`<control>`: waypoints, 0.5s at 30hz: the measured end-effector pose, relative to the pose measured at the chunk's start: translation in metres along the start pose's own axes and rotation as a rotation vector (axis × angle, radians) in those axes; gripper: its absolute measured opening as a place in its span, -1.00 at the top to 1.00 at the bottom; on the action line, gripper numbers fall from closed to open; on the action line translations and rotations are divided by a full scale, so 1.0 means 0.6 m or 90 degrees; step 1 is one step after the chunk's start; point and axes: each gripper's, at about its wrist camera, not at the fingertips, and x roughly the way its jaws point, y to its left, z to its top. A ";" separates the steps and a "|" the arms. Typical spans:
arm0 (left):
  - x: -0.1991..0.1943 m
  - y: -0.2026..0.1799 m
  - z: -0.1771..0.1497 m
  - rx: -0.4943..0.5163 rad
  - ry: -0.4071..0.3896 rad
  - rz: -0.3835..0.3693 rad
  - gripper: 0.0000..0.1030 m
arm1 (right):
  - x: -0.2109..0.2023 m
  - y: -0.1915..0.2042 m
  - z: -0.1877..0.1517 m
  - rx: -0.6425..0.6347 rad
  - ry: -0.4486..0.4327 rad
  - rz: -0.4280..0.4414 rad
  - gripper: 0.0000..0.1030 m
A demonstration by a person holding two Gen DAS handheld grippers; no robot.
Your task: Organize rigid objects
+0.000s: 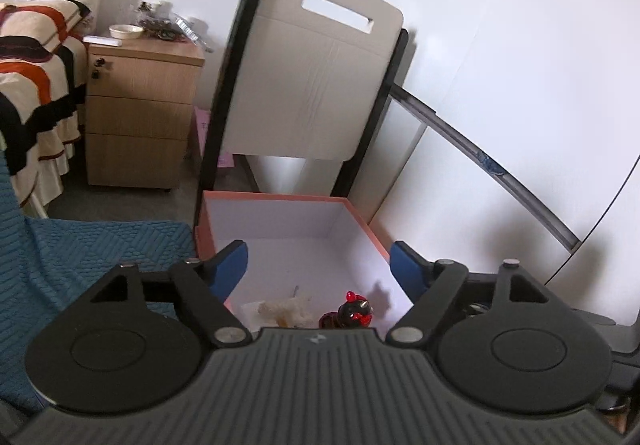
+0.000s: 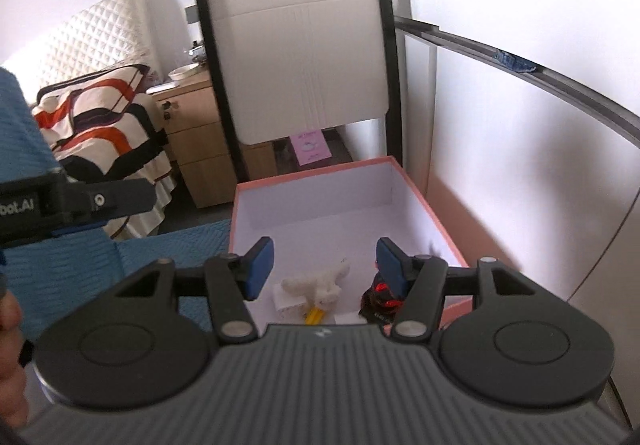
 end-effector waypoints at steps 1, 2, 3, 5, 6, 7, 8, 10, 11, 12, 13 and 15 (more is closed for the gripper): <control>-0.011 0.002 -0.005 0.001 -0.001 0.002 -0.63 | -0.007 0.004 -0.003 0.001 0.001 0.006 -0.15; -0.021 0.002 -0.011 0.005 0.002 0.004 -0.64 | -0.015 0.009 -0.009 -0.001 -0.004 0.004 -0.15; -0.031 0.003 -0.017 0.009 0.003 0.009 -0.65 | -0.019 0.012 -0.013 -0.002 -0.006 -0.003 -0.15; -0.047 0.007 -0.026 0.013 0.002 0.020 -0.68 | -0.026 0.016 -0.020 0.000 -0.003 -0.004 -0.15; -0.055 0.010 -0.031 0.014 0.002 0.025 -0.69 | -0.028 0.016 -0.023 0.003 0.001 0.000 -0.15; -0.062 0.013 -0.037 0.014 0.004 0.030 -0.70 | -0.028 0.016 -0.025 0.005 0.004 0.001 -0.15; -0.068 0.016 -0.041 0.013 0.005 0.035 -0.70 | -0.030 0.017 -0.027 0.004 0.007 0.000 -0.15; -0.078 0.022 -0.051 0.013 0.008 0.043 -0.71 | -0.036 0.018 -0.031 0.001 0.008 0.000 -0.15; -0.081 0.025 -0.054 0.011 0.008 0.048 -0.72 | -0.039 0.019 -0.033 -0.003 0.008 0.000 -0.15; -0.087 0.027 -0.059 0.010 0.007 0.053 -0.74 | -0.043 0.019 -0.035 -0.007 0.008 -0.002 -0.15; -0.089 0.029 -0.062 0.010 0.007 0.058 -0.77 | -0.047 0.019 -0.039 -0.010 0.007 -0.003 -0.15; -0.096 0.031 -0.069 0.012 0.004 0.068 -0.80 | -0.054 0.017 -0.043 -0.010 0.009 -0.002 -0.15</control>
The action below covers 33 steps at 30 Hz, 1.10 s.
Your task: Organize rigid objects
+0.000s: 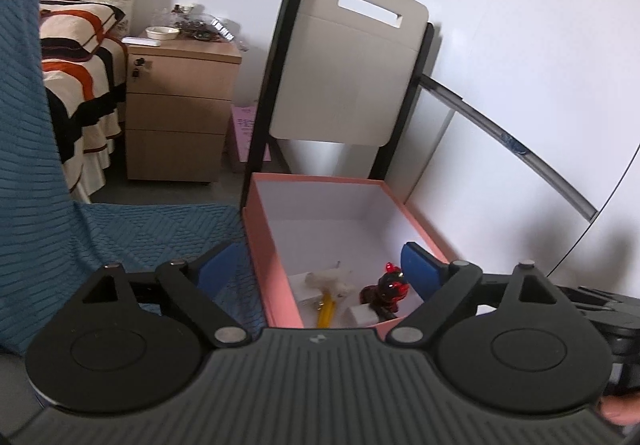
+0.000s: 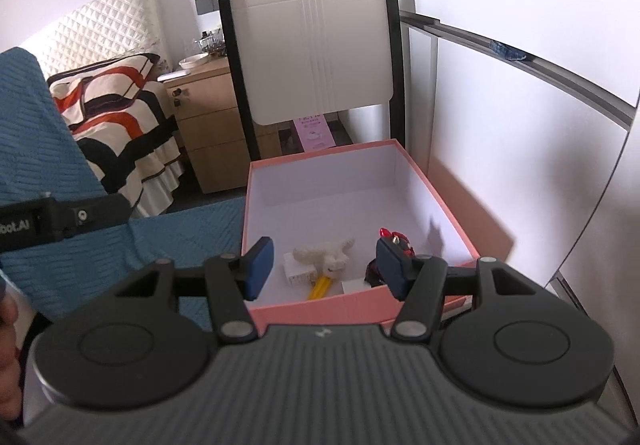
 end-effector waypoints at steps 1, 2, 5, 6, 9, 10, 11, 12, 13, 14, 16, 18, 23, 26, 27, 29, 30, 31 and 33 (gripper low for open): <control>-0.003 0.001 -0.002 0.001 -0.001 0.004 -0.82 | -0.003 -0.001 -0.002 0.001 0.000 0.001 -0.15; -0.005 0.001 -0.005 0.001 -0.001 0.006 -0.83 | -0.005 -0.002 -0.005 0.002 0.001 -0.001 -0.15; -0.010 0.001 -0.010 0.001 -0.005 0.013 -0.89 | -0.010 -0.004 -0.015 0.002 0.005 0.002 -0.15; -0.010 0.000 -0.012 0.003 -0.007 0.017 -0.90 | -0.010 -0.004 -0.018 0.002 0.008 0.002 -0.15; -0.004 -0.006 -0.015 0.009 -0.006 0.028 -0.94 | -0.010 -0.007 -0.027 0.003 0.018 0.003 -0.15; -0.002 -0.007 -0.016 0.010 -0.004 0.029 -0.94 | -0.009 -0.008 -0.030 0.004 0.021 0.003 -0.15; 0.000 -0.007 -0.019 0.013 -0.002 0.028 -0.95 | -0.007 -0.010 -0.032 0.006 0.024 0.004 -0.21; 0.003 -0.007 -0.020 0.014 0.000 0.026 -0.96 | -0.006 -0.011 -0.034 0.006 0.026 0.004 -0.44; 0.005 -0.009 -0.021 0.016 0.002 0.025 -0.97 | -0.005 -0.013 -0.036 0.009 0.026 0.001 -0.59; 0.007 -0.009 -0.024 0.017 0.004 0.025 -0.98 | -0.004 -0.015 -0.037 0.013 0.024 -0.002 -0.78; 0.013 -0.010 -0.028 0.019 0.008 0.028 -0.98 | -0.001 -0.019 -0.039 0.016 0.024 -0.006 -0.87; 0.020 -0.010 -0.030 0.020 0.014 0.031 -0.98 | 0.005 -0.021 -0.040 0.017 0.032 -0.006 -0.87; 0.033 -0.012 -0.036 0.021 0.023 0.035 -0.98 | 0.010 -0.024 -0.046 0.014 0.041 -0.004 -0.87; 0.038 -0.014 -0.037 0.022 0.024 0.035 -0.99 | 0.010 -0.025 -0.047 0.017 0.043 -0.002 -0.87; 0.039 -0.013 -0.037 0.022 0.025 0.034 -0.99 | 0.011 -0.025 -0.047 0.017 0.043 -0.002 -0.87; 0.043 -0.012 -0.036 0.019 0.030 0.038 -1.00 | 0.012 -0.025 -0.047 0.016 0.044 -0.001 -0.87; 0.045 -0.010 -0.036 0.017 0.034 0.041 -1.00 | 0.013 -0.025 -0.047 0.015 0.045 0.001 -0.87; 0.047 -0.009 -0.036 0.017 0.037 0.041 -1.00 | 0.013 -0.026 -0.046 0.015 0.045 0.002 -0.87; 0.048 -0.008 -0.036 0.020 0.040 0.042 -1.00 | 0.015 -0.025 -0.047 0.016 0.046 0.000 -0.87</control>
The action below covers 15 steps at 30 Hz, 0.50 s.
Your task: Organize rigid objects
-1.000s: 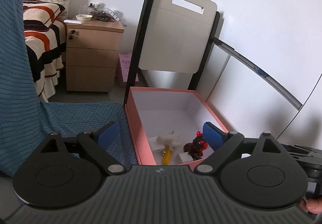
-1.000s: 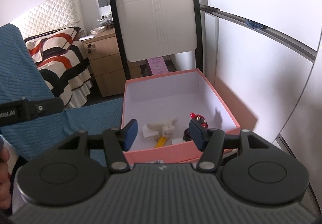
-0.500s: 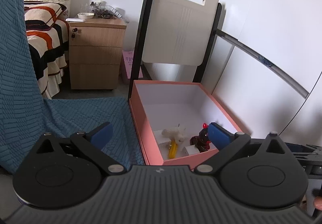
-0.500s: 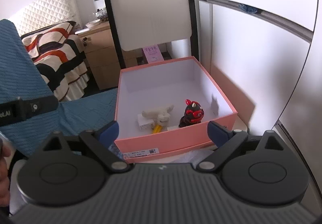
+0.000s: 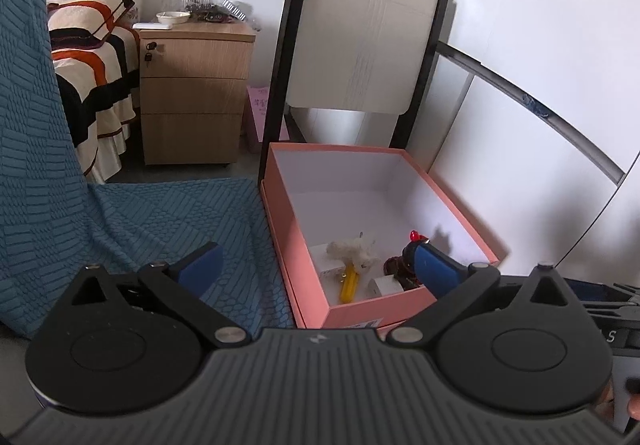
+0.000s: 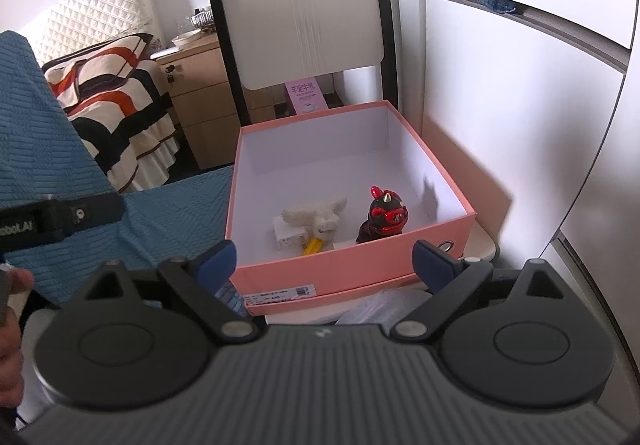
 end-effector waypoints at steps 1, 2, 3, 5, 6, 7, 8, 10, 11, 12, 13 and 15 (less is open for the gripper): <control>0.000 0.000 0.000 0.002 0.000 0.001 -1.00 | 0.001 0.000 -0.001 0.000 0.002 0.001 -0.87; 0.000 0.001 0.000 0.002 0.000 0.001 -1.00 | 0.002 0.001 -0.001 0.001 0.003 0.002 -0.87; -0.001 0.002 -0.001 0.000 -0.001 0.000 -1.00 | 0.003 0.000 -0.001 0.001 0.004 0.002 -0.87; -0.001 0.003 -0.002 -0.002 0.000 0.002 -1.00 | 0.004 0.000 -0.001 0.002 0.005 0.000 -0.87; 0.000 0.004 -0.002 -0.003 0.001 0.004 -1.00 | 0.005 0.000 -0.001 0.003 0.006 -0.001 -0.87; 0.000 0.004 -0.003 -0.003 0.001 0.006 -1.00 | 0.005 0.001 -0.001 0.002 0.006 -0.001 -0.87; 0.001 0.004 -0.004 -0.003 0.002 0.008 -1.00 | 0.005 0.001 -0.001 0.001 0.005 -0.001 -0.87; 0.001 0.004 -0.004 -0.003 0.002 0.014 -1.00 | 0.007 0.001 -0.001 0.000 0.005 -0.002 -0.87; 0.001 0.004 -0.005 -0.003 0.002 0.015 -1.00 | 0.008 0.002 0.000 -0.001 0.005 -0.002 -0.87; 0.000 0.005 -0.004 -0.003 0.001 0.016 -1.00 | 0.007 0.003 -0.001 -0.001 0.005 -0.002 -0.87; 0.000 0.005 -0.005 -0.004 0.000 0.017 -1.00 | 0.008 0.004 -0.001 -0.002 0.005 -0.002 -0.87; -0.002 0.006 -0.005 -0.005 -0.002 0.017 -1.00 | 0.008 0.005 -0.002 -0.003 0.005 -0.002 -0.87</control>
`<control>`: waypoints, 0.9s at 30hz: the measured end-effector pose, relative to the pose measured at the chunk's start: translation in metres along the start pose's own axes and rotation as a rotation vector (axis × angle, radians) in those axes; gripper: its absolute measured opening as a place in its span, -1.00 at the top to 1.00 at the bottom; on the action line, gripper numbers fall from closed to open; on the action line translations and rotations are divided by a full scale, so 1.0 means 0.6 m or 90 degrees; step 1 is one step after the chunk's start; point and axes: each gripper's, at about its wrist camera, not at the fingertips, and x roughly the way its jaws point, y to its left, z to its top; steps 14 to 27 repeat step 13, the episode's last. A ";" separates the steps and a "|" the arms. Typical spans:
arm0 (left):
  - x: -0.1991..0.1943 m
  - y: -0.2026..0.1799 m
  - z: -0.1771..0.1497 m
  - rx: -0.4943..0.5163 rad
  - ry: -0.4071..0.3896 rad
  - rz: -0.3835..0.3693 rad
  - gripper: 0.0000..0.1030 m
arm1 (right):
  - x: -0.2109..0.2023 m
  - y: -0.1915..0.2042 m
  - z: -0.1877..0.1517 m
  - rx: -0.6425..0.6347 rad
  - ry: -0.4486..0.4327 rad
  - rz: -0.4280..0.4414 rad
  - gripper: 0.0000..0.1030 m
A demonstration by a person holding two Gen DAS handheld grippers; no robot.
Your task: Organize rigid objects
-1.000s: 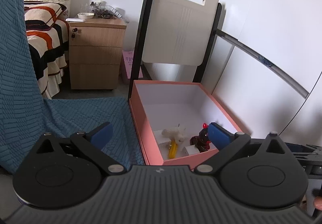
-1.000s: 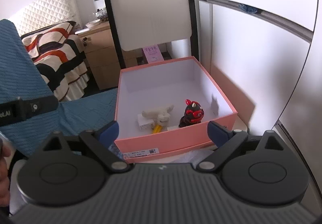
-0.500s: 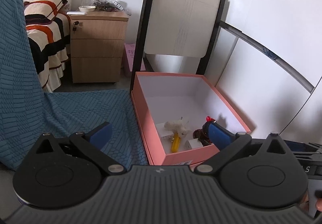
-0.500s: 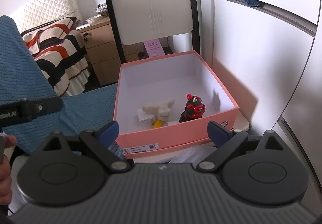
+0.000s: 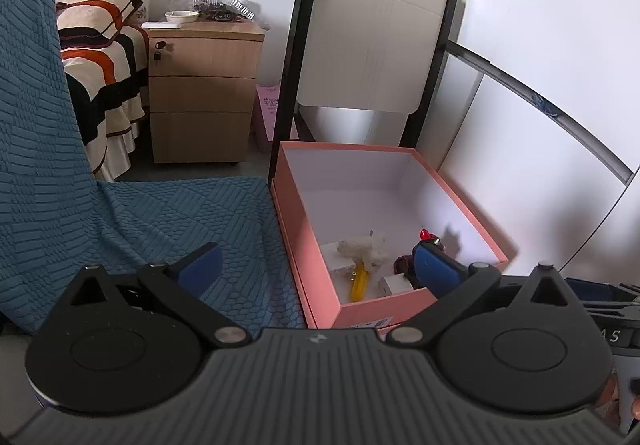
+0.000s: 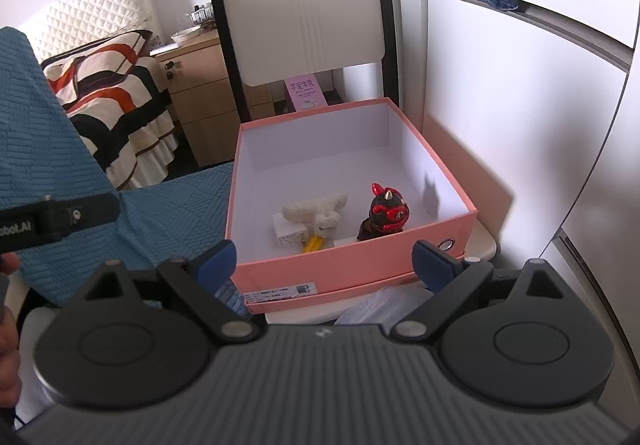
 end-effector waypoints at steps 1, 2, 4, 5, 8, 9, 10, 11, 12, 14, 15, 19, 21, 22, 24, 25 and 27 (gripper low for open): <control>0.000 0.000 0.000 0.000 0.000 -0.001 -1.00 | 0.000 0.000 0.000 0.000 0.000 0.000 -0.87; -0.001 0.000 -0.001 -0.001 0.000 -0.002 -1.00 | 0.001 0.000 0.000 0.000 0.000 0.000 -0.87; 0.000 -0.001 0.000 -0.002 0.001 0.000 -1.00 | 0.000 0.000 0.000 0.001 0.000 -0.005 -0.87; 0.001 -0.001 -0.001 -0.001 0.002 0.002 -1.00 | 0.000 0.000 0.000 0.001 0.000 -0.006 -0.87; 0.001 -0.002 -0.002 -0.001 0.003 0.002 -1.00 | 0.001 0.001 -0.002 -0.001 0.003 -0.006 -0.87; 0.001 -0.002 -0.002 -0.002 0.003 0.001 -1.00 | 0.001 0.000 -0.002 -0.001 0.002 -0.007 -0.87; 0.001 -0.003 -0.002 -0.001 0.003 -0.001 -1.00 | 0.001 0.000 -0.002 -0.001 0.002 -0.008 -0.87; 0.001 -0.004 -0.002 0.001 0.004 -0.003 -1.00 | 0.001 0.000 -0.002 0.000 0.002 -0.008 -0.87; 0.001 -0.004 -0.002 0.002 0.004 -0.005 -1.00 | 0.001 0.000 -0.002 0.000 0.002 -0.007 -0.87; 0.001 -0.004 -0.002 0.003 0.004 -0.006 -1.00 | 0.001 0.000 -0.002 -0.002 0.002 -0.006 -0.87; 0.001 -0.004 -0.002 0.003 0.004 -0.006 -1.00 | 0.001 0.000 -0.002 -0.002 0.002 -0.006 -0.87; 0.001 -0.004 -0.002 0.003 0.004 -0.006 -1.00 | 0.001 0.000 -0.002 -0.002 0.002 -0.006 -0.87; 0.001 -0.004 -0.002 0.003 0.004 -0.006 -1.00 | 0.001 0.000 -0.002 -0.002 0.002 -0.006 -0.87; 0.001 -0.004 -0.002 0.003 0.004 -0.006 -1.00 | 0.001 0.000 -0.002 -0.002 0.002 -0.006 -0.87; 0.001 -0.004 -0.002 0.003 0.004 -0.006 -1.00 | 0.001 0.000 -0.002 -0.002 0.002 -0.006 -0.87; 0.001 -0.004 -0.002 0.003 0.004 -0.006 -1.00 | 0.001 0.000 -0.002 -0.002 0.002 -0.006 -0.87; 0.001 -0.004 -0.002 0.003 0.004 -0.006 -1.00 | 0.001 0.000 -0.002 -0.002 0.002 -0.006 -0.87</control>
